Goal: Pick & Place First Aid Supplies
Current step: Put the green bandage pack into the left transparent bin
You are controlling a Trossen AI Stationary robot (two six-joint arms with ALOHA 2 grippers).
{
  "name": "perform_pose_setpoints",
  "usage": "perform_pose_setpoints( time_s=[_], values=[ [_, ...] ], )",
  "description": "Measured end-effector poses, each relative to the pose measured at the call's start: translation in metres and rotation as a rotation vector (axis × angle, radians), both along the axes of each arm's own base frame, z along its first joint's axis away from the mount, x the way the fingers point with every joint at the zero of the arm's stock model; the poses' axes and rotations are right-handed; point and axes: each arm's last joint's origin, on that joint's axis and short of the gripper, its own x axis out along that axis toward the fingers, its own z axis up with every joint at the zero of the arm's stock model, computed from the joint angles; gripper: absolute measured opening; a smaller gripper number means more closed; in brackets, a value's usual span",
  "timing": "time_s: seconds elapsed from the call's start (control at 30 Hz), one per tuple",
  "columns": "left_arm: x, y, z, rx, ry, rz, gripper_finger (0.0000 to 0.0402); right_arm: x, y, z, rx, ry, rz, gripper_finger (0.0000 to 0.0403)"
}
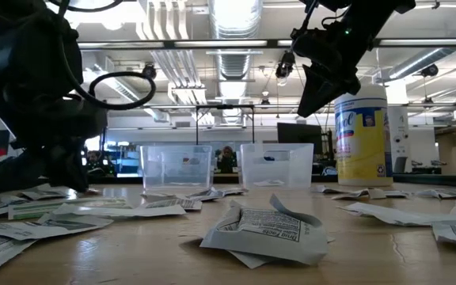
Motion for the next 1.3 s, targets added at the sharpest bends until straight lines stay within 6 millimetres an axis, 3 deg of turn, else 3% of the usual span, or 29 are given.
perform_pose_setpoints(
  time_s=[0.27, 0.5, 1.07, 1.3],
  values=[
    [0.0, 0.0, 0.004, -0.01, -0.035, 0.024, 0.0, 0.0, 0.0, 0.0, 0.006, 0.0, 0.004, 0.0061],
    [-0.003, 0.002, 0.021, -0.043, -0.106, 0.032, 0.0, 0.0, 0.002, 0.0, 0.011, 0.001, 0.013, 0.0061],
    [-0.025, 0.013, 0.081, -0.084, -0.364, 0.0, 0.0, -0.002, 0.035, 0.0, 0.028, 0.004, 0.142, 0.0061],
    [-0.026, 0.015, 0.115, -0.046, -0.453, -0.064, 0.0, -0.003, 0.041, 0.0, 0.03, 0.002, 0.161, 0.0061]
  ],
)
